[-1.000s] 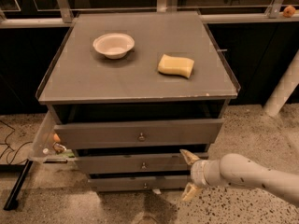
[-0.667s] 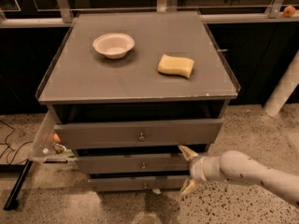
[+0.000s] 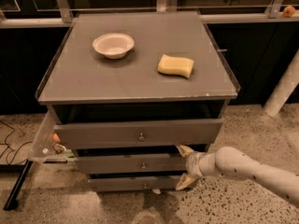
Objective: Open middle drawer
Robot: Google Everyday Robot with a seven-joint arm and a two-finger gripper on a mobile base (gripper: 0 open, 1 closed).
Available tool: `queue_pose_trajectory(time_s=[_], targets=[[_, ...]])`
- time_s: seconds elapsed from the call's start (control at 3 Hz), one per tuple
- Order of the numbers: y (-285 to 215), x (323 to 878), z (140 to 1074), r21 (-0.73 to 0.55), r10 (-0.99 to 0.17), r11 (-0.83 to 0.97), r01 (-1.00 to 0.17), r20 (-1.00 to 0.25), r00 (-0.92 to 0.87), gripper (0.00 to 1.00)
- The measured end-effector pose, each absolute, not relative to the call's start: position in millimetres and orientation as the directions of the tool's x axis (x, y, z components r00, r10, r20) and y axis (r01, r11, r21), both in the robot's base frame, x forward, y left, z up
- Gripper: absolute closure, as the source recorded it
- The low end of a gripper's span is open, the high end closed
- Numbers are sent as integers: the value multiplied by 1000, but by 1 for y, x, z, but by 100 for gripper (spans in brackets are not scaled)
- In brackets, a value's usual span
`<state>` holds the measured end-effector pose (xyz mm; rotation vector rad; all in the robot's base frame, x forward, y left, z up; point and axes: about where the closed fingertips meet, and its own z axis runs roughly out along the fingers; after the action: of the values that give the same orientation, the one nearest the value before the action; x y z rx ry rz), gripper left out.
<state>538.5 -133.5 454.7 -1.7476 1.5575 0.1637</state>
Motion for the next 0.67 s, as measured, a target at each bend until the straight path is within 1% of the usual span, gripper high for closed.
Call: queue_pose_trajectory(time_s=[0.67], targets=[[-132,541,412,-421,-771,55,-906,-595,229,0]])
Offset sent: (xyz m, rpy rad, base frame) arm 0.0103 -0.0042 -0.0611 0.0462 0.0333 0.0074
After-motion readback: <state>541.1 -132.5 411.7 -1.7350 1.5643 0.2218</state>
